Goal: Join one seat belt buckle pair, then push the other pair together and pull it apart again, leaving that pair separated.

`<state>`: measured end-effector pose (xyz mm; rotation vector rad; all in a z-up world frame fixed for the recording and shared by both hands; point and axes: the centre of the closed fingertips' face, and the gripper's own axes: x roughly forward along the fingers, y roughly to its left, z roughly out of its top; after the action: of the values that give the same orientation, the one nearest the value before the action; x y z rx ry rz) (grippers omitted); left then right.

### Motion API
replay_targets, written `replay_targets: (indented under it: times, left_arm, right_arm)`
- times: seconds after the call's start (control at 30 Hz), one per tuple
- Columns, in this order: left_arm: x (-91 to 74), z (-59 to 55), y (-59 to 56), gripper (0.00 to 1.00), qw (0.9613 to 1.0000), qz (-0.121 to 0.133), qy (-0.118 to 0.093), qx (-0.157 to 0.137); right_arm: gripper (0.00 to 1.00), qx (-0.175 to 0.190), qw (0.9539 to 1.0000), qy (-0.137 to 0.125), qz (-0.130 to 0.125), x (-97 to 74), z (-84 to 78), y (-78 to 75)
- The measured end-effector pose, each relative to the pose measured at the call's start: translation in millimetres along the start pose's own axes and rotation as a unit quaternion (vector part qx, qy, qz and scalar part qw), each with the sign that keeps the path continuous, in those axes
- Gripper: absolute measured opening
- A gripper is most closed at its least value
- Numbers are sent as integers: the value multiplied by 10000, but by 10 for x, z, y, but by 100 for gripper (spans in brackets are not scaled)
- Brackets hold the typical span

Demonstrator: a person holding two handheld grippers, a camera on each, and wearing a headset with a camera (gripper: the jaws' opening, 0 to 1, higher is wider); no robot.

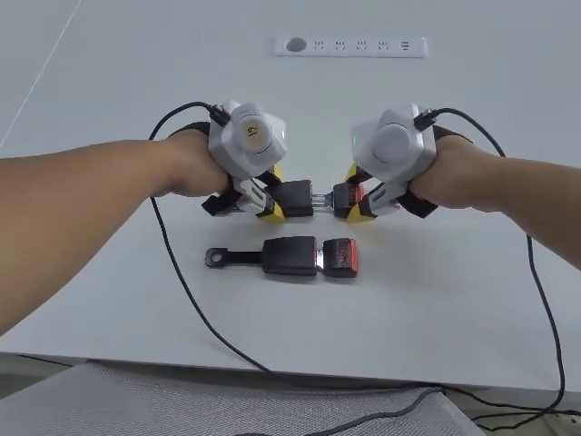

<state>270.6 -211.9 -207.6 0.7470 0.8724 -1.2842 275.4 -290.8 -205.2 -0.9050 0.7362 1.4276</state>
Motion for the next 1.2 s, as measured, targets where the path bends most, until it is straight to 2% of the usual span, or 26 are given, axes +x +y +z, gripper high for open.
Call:
replay_targets:
  times: [0.13, 0.3, 0.43, 0.77, 0.83, 1.03, 1.2]
  left_arm:
    - [3, 11, -5, 33, 10000, 8, -41, -26]
    - [14, 10, 3, 33, 9999, -9, -116, 22]
    - [20, 5, 15, 32, 9999, -42, -79, 75]
    - [15, 1, 14, 32, 9999, -43, -139, 65]
    - [17, -4, 18, 32, 9999, -43, -130, 73]
    - [11, -6, 19, 32, 9998, -33, -200, 53]
    - [20, -17, 37, 32, 9998, -39, -190, 54]
  right_arm:
    - [32, -49, 10000, -63, 22, 38, 62, -2]
    - [31, -55, 9999, -94, 35, 28, 64, -12]
    - [30, 0, 9999, -103, 54, 17, 101, 14]
    - [30, 117, 9998, -132, 71, 61, 92, -30]
    - [30, 118, 9998, -135, 80, 17, 114, -2]
    - [29, 105, 9999, -121, 64, 85, 101, -21]
    - [29, 112, 9998, -118, 59, 45, 124, -5]
